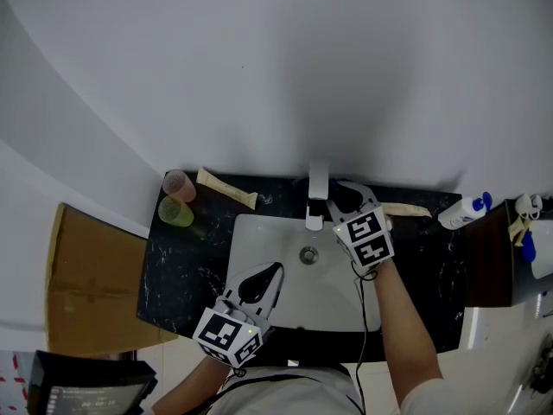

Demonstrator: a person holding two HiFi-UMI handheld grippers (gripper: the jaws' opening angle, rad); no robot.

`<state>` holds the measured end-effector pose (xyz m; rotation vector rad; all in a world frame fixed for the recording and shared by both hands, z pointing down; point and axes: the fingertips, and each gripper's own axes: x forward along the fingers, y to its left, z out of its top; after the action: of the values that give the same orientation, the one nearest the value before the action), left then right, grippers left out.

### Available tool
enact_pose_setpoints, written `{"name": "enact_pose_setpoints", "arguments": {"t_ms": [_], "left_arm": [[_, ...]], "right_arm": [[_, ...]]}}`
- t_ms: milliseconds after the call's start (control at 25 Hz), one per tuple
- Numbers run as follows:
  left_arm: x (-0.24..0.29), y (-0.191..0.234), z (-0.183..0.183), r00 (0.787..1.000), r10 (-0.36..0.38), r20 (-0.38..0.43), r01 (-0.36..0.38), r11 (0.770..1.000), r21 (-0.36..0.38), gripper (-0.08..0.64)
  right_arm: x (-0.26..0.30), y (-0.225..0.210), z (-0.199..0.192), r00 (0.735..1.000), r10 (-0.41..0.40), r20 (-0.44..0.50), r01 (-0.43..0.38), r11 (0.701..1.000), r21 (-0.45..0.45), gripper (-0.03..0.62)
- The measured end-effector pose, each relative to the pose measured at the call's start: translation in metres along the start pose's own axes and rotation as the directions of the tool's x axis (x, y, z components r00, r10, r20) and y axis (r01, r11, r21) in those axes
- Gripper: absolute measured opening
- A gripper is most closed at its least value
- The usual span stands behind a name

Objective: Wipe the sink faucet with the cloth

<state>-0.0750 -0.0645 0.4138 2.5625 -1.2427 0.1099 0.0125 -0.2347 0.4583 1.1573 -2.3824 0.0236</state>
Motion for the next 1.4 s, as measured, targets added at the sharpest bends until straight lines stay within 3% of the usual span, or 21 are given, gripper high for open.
{"name": "enact_pose_setpoints", "arguments": {"t_ms": [160,600,720,880,1120,1400], "left_arm": [[0.003,-0.002,0.006,1.0,0.002,-0.002,-0.002,1.0,0.003,0.0],[-0.002,0.004,-0.003,1.0,0.006,0.003,-0.006,1.0,0.0,0.0],[-0.003,0.004,-0.004,1.0,0.006,0.002,-0.006,1.0,-0.001,0.0],[0.0,0.001,-0.005,1.0,-0.002,-0.004,0.002,1.0,-0.001,0.0],[-0.004,0.003,-0.004,1.0,0.009,-0.008,-0.009,1.0,-0.004,0.0],[-0.011,0.005,-0.007,1.0,0.017,-0.009,-0.018,1.0,-0.009,0.0]], "right_arm": [[0.007,0.032,0.017,0.999,0.045,-0.001,-0.045,0.995,-0.087,0.089],[-0.006,-0.04,-0.024,0.994,-0.107,-0.033,0.109,0.991,0.081,0.089],[-0.006,-0.028,-0.023,0.999,-0.052,-0.017,0.053,0.994,0.091,0.089],[-0.002,0.003,-0.002,0.995,0.063,0.077,-0.071,0.991,0.115,0.089],[-0.004,0.003,0.002,0.983,0.078,0.163,-0.103,0.984,0.147,0.089],[-0.04,0.033,0.004,0.956,0.17,0.237,-0.207,0.968,0.143,0.084]]}}
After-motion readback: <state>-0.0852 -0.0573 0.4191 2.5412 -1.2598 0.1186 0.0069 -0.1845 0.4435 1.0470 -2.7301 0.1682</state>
